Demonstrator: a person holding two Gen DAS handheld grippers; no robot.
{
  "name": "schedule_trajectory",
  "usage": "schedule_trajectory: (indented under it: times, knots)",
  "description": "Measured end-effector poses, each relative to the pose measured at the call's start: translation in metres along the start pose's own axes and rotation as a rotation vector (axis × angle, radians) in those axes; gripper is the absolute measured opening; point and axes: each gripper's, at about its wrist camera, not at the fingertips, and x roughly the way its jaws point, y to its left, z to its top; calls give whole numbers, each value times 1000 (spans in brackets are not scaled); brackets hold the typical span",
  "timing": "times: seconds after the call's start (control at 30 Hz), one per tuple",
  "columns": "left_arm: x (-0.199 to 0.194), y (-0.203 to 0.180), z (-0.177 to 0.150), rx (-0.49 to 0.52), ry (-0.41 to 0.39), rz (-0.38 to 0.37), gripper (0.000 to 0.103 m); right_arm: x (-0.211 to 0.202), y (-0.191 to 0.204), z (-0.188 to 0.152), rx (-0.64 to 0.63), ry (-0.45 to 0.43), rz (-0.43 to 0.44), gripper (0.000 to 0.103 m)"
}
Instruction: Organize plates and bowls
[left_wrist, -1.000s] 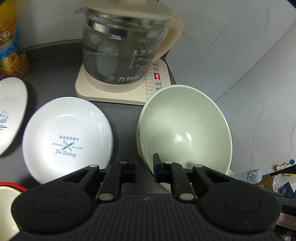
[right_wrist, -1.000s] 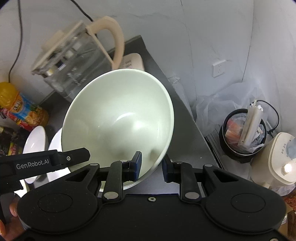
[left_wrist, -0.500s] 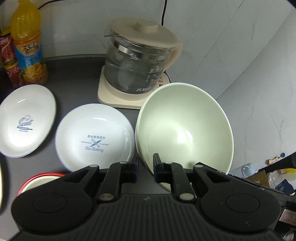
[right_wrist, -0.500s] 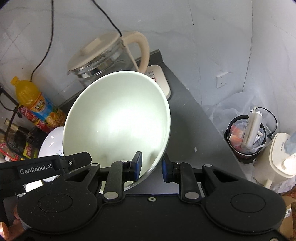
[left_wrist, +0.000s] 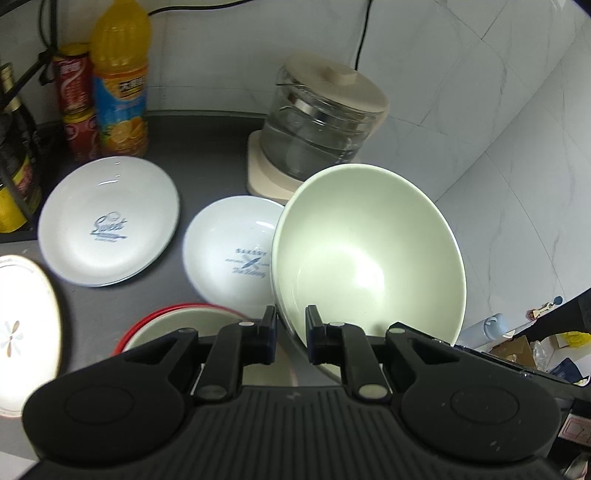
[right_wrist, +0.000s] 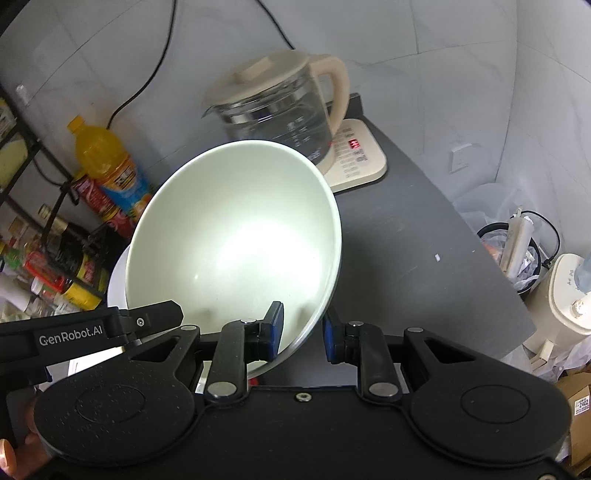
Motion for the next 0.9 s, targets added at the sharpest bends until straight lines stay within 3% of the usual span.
schedule_trajectory:
  times: [0.47,0.9]
  knots:
    - [-31,50,-20,-29,23,5,14,-8,50,-35,-16,24,0,23]
    - [-34,86,-49,-58,92,30,14,0,75,-71,-27,83,-16,23]
